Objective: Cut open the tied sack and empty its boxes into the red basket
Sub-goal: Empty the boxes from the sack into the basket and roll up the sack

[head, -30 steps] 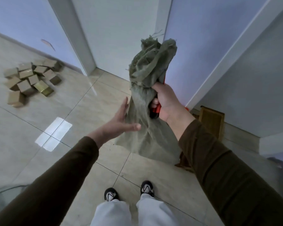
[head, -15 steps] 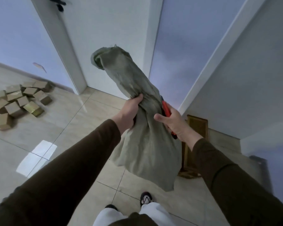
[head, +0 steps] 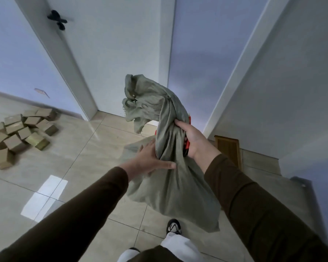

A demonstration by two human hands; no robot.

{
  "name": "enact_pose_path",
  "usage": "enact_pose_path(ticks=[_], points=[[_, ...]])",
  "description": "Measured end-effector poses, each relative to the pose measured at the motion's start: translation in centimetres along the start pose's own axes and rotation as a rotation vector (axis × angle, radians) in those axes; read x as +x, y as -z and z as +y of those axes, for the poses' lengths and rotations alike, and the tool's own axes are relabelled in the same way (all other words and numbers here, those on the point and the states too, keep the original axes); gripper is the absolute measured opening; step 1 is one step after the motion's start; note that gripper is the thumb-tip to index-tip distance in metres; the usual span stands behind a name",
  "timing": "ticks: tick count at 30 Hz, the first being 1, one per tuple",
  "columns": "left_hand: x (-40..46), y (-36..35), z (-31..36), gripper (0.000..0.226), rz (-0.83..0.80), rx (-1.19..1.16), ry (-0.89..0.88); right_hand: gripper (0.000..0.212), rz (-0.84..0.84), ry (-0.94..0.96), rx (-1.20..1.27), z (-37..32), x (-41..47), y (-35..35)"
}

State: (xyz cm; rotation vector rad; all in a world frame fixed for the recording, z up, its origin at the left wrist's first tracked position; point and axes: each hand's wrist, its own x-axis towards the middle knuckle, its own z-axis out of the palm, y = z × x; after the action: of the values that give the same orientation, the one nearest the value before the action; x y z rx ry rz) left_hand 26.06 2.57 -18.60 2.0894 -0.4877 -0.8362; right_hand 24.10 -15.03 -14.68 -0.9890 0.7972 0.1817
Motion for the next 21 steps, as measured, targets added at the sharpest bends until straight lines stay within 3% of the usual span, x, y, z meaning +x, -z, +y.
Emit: enact_pose_path(ticks=[1,4,8,11,14,17,21], points=[[0.6,-0.8,0.4,0.090,0.077,0.006,0.006,0.029,-0.015,-0.024,0.010,-0.1,0.5,-0.2],[3.4,-1.1,1.1,0.034,0.240,-0.428,0.022,0.035,-0.060,-0.018,-0.005,-1.5,2.1,0.7],[6.6,-1.0,2.5,0.034,0.269,-0.416,0.072,0.056,-0.066,0.113,-0.364,-5.3,2.7,5.7],[9.0,-1.7,3.9,0.030,0.347,-0.498,0.163,0.099,0.035,0.309,-0.625,-5.4,3.0,11.1],[11.0,-2.2,5.3,0.026,0.372,-0.568,0.205,0.128,-0.069,0.387,-0.712,-2.7,3.1,15.4],[12.4,-2.8,7.1,0.013,0.378,-0.650,0.292,0.138,-0.125,0.416,-0.776,-0.1,3.9,15.8],[13.5,-3.4,9.1,0.018,0.309,-0.732,0.428,0.137,-0.054,0.477,-0.869,0.7,5.6,13.3]])
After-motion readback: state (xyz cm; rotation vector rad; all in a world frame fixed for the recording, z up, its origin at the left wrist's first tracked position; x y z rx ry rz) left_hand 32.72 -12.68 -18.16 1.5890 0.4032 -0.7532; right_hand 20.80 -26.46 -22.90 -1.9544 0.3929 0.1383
